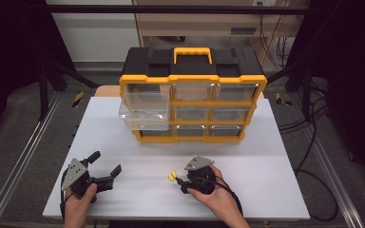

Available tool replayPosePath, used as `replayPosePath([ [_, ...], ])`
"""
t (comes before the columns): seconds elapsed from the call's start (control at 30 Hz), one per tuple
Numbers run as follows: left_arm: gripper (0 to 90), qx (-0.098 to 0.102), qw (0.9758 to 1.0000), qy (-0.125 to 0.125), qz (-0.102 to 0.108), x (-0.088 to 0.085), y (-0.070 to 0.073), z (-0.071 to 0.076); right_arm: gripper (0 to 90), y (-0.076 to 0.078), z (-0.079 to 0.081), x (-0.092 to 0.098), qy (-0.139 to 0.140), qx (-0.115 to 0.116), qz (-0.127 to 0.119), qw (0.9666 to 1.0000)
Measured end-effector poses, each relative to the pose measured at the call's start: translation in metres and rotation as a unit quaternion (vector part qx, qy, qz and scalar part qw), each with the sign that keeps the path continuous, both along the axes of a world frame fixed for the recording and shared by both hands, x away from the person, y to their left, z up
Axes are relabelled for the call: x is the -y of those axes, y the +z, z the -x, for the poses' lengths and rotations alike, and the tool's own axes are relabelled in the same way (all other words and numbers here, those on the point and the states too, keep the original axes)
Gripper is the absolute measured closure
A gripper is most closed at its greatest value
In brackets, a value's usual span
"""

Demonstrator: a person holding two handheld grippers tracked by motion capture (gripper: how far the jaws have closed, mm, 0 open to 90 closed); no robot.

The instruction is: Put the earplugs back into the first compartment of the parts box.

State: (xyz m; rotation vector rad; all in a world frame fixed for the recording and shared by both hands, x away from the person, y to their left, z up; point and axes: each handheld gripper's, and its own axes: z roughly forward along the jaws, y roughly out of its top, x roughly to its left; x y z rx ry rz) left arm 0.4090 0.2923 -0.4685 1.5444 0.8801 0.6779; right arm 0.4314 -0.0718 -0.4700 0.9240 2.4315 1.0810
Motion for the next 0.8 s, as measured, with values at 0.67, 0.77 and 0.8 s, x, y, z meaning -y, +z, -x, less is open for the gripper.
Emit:
replayPosePath([
  [0.67, 1.8, -0.002, 1.0000, -0.003, -0.003, 0.000, -0.001, 0.000, 75.8, -0.007, -0.017, -0.024, 0.010, -0.063, -0.034, 0.9974],
  [0.77, 1.8, -0.002, 1.0000, -0.004, -0.004, 0.000, -0.001, 0.000, 78.2, -0.010, -0.018, -0.024, 0.006, -0.063, -0.032, 0.9975],
  [0.8, 1.8, -0.002, 1.0000, -0.004, -0.005, 0.001, -0.001, -0.001, 78.9, -0.010, -0.019, -0.024, 0.006, -0.067, -0.036, 0.9971],
])
